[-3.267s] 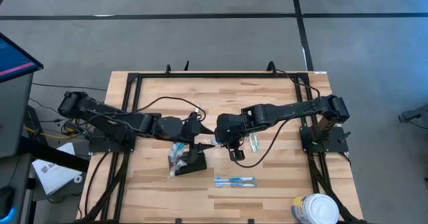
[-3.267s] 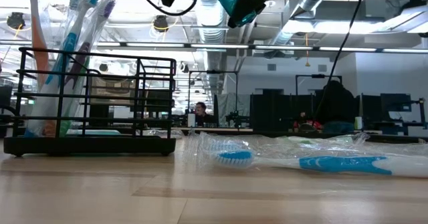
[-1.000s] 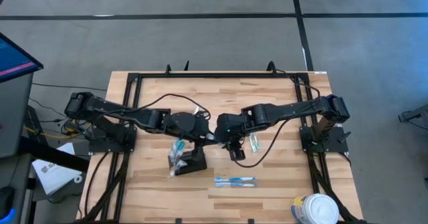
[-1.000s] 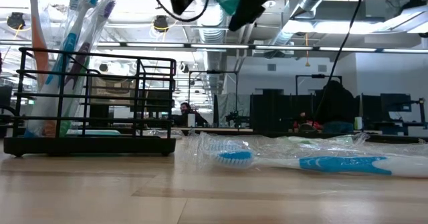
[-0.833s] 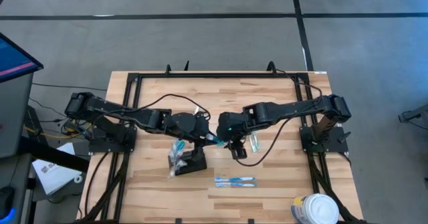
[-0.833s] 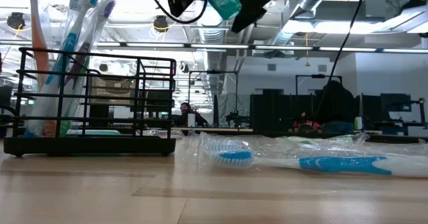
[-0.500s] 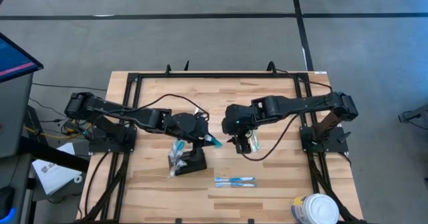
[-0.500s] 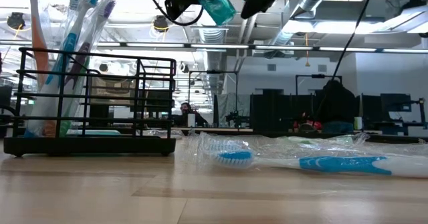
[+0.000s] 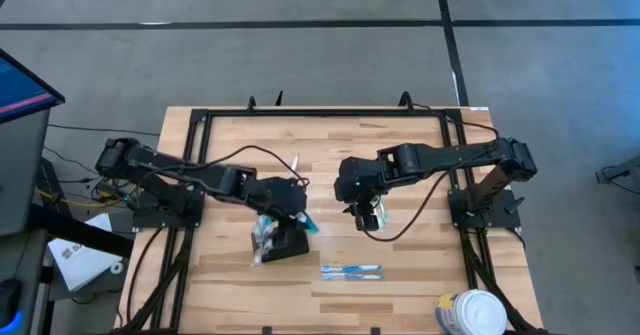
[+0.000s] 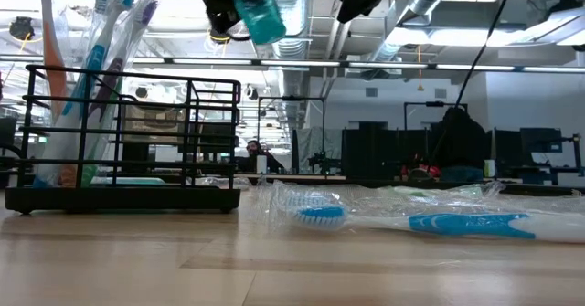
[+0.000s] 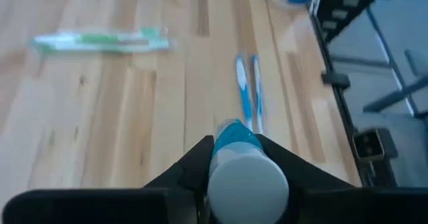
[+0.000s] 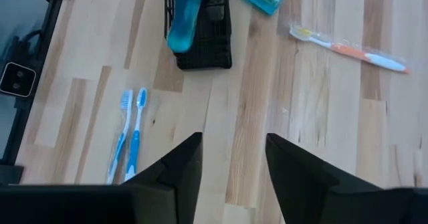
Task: Pick & Place toothbrushing station
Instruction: Put the mouthwash into the black toothbrush rack
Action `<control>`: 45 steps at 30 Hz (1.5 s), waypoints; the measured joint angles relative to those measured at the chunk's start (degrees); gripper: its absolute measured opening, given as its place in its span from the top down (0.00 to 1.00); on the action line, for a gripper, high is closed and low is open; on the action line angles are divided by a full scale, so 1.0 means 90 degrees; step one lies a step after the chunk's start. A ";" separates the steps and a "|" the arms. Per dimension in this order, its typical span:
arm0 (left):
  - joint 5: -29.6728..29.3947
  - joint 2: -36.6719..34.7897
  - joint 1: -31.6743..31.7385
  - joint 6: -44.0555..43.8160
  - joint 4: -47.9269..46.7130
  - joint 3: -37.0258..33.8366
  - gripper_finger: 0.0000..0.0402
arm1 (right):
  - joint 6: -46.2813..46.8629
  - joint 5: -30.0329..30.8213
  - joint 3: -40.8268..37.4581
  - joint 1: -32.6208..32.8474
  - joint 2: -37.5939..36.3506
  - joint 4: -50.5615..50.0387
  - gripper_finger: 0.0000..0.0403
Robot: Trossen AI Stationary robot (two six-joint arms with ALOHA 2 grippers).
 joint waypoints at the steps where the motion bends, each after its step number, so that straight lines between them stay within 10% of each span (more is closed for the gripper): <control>1: 0.0001 0.0000 -0.0025 -0.0097 -0.0093 0.0000 0.77 | 0.0002 0.0000 0.0000 0.0000 0.0002 -0.0002 0.62; 45: 0.0002 -0.0340 -0.0835 -0.1649 -0.1866 -0.0113 0.78 | 0.0165 -0.0005 0.0000 0.0012 0.0015 0.0007 0.67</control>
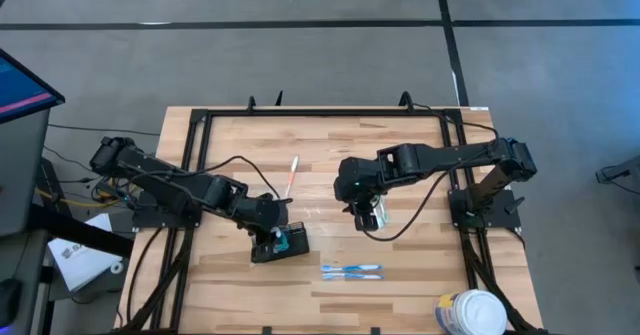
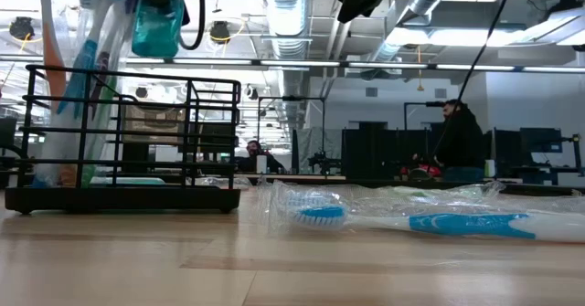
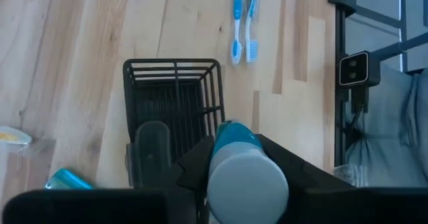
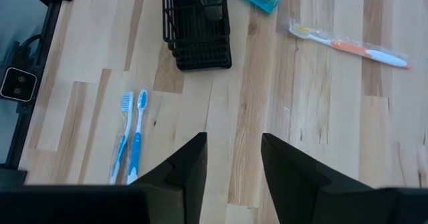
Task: Pick & Place toothbrushing station
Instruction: Put the mouthwash into the black toothbrush rack
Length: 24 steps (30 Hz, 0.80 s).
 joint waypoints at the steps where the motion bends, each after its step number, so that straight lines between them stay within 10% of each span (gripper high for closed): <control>1: -0.0014 0.0000 0.0000 0.0000 0.0004 -0.0022 0.78 | 0.0000 0.0000 0.0000 0.0000 0.0000 0.0000 0.67; 24: -0.0408 0.0022 -0.0189 -0.0069 0.0017 -0.0385 0.78 | -0.0002 -0.0002 0.0000 0.0000 0.0000 0.0000 0.68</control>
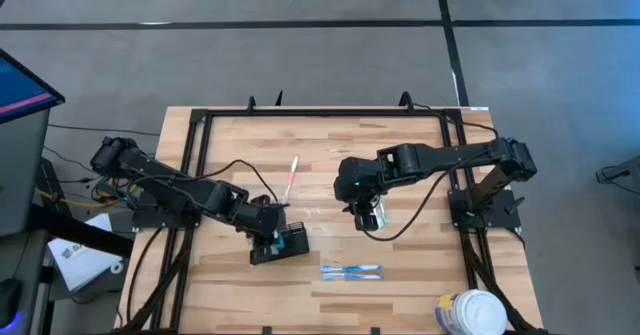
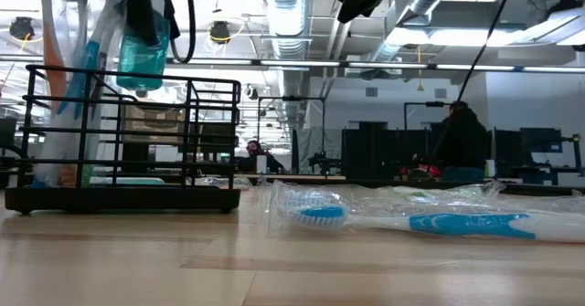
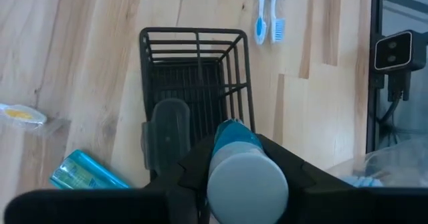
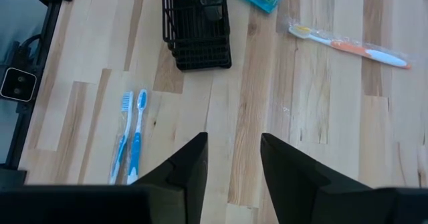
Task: Pick & Place toothbrushing station
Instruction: Put the mouthwash into the black toothbrush rack
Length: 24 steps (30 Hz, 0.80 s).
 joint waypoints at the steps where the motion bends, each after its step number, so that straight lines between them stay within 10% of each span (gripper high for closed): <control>1: -0.0034 0.0012 -0.0021 0.0006 0.0005 0.0000 0.78 | 0.0002 -0.0001 0.0000 0.0000 0.0000 0.0000 0.68; 24: -0.0230 0.0280 -0.0173 0.0321 0.0083 0.0002 0.78 | 0.0002 -0.0001 -0.0002 0.0000 -0.0005 0.0012 0.68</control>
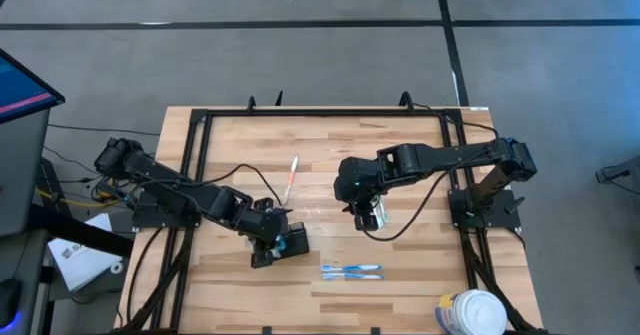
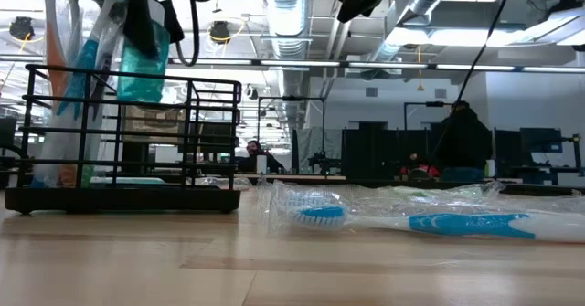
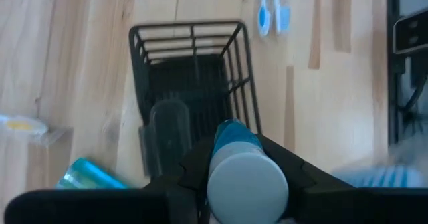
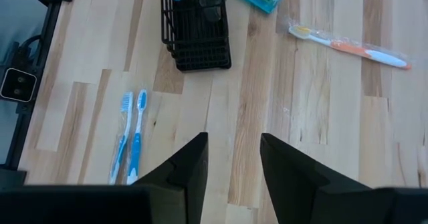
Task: Pick & Place toothbrushing station
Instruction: Put the mouthwash into the black toothbrush rack
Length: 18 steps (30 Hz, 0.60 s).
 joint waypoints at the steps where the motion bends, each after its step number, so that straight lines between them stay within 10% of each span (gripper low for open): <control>1: -0.0002 0.0027 0.0000 -0.0002 -0.0013 0.0000 0.78 | 0.0000 0.0000 0.0000 0.0000 0.0000 -0.0002 0.68; 18: 0.0003 0.0261 0.0002 -0.0005 -0.0096 -0.0002 0.76 | -0.0002 0.0000 -0.0002 0.0000 0.0000 -0.0017 0.68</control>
